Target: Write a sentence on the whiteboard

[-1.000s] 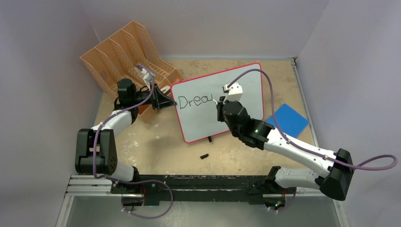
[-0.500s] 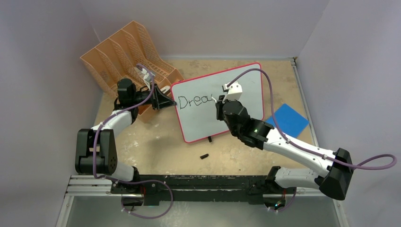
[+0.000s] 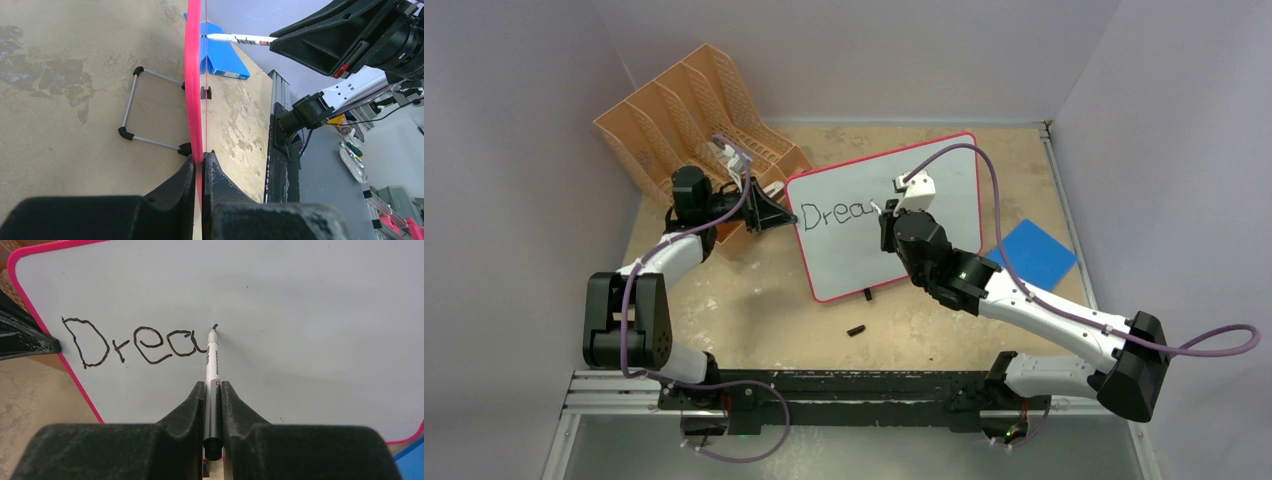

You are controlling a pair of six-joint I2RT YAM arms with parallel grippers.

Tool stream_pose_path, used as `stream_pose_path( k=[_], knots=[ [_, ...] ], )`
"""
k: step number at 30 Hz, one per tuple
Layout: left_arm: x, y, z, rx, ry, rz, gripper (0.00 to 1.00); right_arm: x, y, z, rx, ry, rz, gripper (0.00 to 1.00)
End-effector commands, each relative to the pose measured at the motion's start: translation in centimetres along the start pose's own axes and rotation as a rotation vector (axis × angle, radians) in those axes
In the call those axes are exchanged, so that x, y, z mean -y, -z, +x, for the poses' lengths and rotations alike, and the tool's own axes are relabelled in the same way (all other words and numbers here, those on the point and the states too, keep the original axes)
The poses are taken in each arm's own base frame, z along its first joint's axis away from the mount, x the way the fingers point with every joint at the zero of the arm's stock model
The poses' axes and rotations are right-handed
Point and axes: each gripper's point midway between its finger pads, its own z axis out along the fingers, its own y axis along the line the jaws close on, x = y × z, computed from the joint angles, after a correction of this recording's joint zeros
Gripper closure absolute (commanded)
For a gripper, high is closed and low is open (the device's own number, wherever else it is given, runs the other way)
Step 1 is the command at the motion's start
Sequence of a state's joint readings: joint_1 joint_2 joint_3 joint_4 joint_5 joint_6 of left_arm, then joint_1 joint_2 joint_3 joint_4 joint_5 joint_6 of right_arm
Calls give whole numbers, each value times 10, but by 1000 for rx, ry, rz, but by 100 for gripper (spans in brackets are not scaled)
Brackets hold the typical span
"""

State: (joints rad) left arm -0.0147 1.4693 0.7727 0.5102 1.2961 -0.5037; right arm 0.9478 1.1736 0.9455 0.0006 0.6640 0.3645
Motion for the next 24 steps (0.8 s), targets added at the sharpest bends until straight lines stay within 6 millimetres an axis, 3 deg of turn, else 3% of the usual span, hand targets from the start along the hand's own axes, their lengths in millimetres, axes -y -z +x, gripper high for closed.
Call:
stream_pose_path(
  k=[1, 24],
  knots=[
    [14, -3, -10, -6, -101, 44, 100, 3, -3, -11, 43, -16, 25, 100],
    [14, -3, -9, -6, -100, 43, 100, 20, -3, -5, 30, -14, 83, 100]
  ],
)
